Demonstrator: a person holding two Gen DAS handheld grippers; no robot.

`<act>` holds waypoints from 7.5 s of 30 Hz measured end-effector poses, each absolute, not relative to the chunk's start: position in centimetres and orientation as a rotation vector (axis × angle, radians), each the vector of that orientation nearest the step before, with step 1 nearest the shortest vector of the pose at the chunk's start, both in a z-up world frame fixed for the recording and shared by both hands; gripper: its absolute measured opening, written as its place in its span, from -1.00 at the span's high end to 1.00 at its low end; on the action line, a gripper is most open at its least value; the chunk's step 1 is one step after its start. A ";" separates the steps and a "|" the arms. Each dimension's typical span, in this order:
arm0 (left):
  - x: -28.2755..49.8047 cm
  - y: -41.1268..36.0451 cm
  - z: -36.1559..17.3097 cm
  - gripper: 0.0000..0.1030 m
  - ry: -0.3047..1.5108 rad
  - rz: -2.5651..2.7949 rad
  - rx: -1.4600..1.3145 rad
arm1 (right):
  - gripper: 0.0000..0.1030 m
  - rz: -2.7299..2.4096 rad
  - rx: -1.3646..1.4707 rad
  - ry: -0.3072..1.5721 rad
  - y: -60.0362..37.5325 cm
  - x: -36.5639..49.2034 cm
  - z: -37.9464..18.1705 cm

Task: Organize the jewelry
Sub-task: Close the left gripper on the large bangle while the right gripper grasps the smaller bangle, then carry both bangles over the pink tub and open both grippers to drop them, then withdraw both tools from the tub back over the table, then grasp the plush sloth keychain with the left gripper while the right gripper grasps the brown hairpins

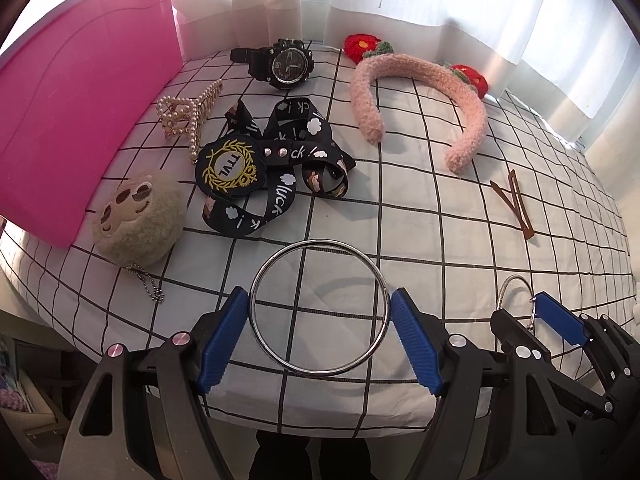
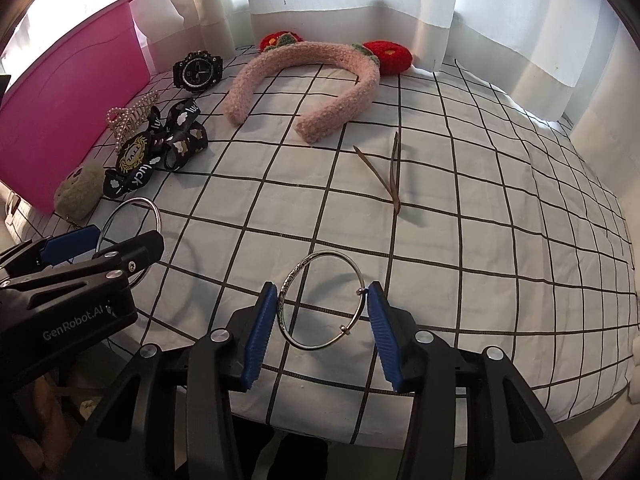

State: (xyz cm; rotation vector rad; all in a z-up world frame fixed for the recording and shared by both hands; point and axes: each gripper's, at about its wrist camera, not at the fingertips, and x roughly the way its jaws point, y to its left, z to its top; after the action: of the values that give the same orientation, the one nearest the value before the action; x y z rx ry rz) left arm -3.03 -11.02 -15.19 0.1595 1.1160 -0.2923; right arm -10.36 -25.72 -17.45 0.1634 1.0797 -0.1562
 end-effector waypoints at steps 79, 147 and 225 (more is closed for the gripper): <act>18.8 20.8 -2.1 -0.41 1.075 0.198 -0.121 | 0.12 0.299 -0.097 1.011 5.2 22.8 -1.2; 4.6 1.1 1.0 -0.77 1.000 -0.154 0.018 | -0.11 -0.056 0.164 0.924 -19.5 0.5 1.5; 6.1 -0.5 -18.8 -0.58 1.168 -0.109 0.069 | 0.29 -0.315 0.208 1.119 -30.1 -3.0 -18.4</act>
State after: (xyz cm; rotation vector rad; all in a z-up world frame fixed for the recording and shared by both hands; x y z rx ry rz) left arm 6.11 -0.51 -18.76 0.0689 1.1684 -0.1094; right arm -2.98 -30.11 -18.41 0.2079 1.1194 -0.3145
